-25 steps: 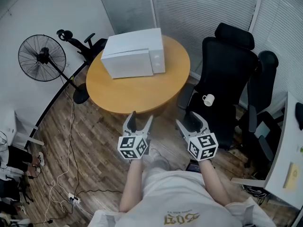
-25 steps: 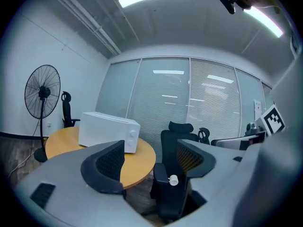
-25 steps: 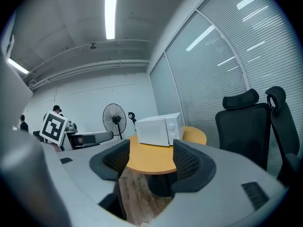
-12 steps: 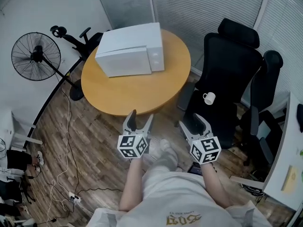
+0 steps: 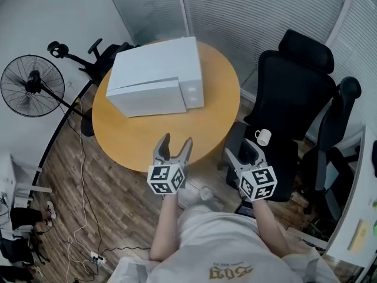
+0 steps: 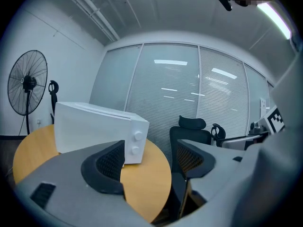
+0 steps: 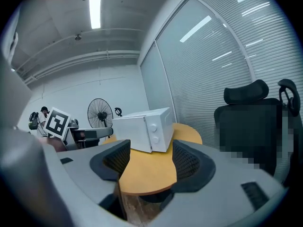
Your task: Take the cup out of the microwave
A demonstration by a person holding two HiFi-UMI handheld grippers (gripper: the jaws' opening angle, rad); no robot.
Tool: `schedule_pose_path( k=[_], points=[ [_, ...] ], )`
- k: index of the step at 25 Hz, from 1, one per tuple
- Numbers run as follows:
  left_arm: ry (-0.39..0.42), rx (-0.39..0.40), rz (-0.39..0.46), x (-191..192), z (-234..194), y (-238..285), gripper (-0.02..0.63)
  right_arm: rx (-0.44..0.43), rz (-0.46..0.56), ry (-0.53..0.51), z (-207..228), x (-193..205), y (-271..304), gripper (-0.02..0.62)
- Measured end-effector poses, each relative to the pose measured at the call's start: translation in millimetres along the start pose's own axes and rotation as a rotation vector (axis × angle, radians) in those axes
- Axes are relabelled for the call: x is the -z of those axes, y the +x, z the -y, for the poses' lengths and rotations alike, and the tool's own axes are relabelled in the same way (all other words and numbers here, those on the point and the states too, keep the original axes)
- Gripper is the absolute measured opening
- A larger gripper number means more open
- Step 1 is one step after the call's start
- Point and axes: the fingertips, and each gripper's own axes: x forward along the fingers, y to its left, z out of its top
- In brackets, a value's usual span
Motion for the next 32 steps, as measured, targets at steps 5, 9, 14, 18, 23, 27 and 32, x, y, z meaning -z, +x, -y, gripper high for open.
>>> schedule_pose_path(
  k=[5, 9, 14, 18, 23, 27, 32],
  points=[
    [0.034, 0.025, -0.005, -19, -29, 49, 0.336, -0.007, -0.001, 0.002, 9, -15, 59, 0.273],
    [0.059, 0.049, -0.003, -33, -47, 79, 0.337, -0.003, 0.005, 0.013, 13, -24, 92, 0.272],
    [0.101, 0.077, 0.011, -52, -54, 114, 0.335, -0.015, 0.008, 0.029, 18, -26, 114, 0.272],
    [0.148, 0.081, 0.017, -63, -56, 131, 0.336, -0.056, -0.002, 0.038, 13, -25, 131, 0.267],
    [0.168, 0.066, 0.005, -63, -62, 132, 0.334, -0.090, 0.002, 0.047, 1, -32, 142, 0.265],
    [0.182, 0.064, -0.009, -60, -65, 139, 0.333, -0.094, 0.013, 0.046, 3, -39, 147, 0.265],
    [0.225, 0.055, -0.009, -60, -64, 156, 0.330, -0.113, 0.021, 0.046, 15, -38, 156, 0.265]
  ],
)
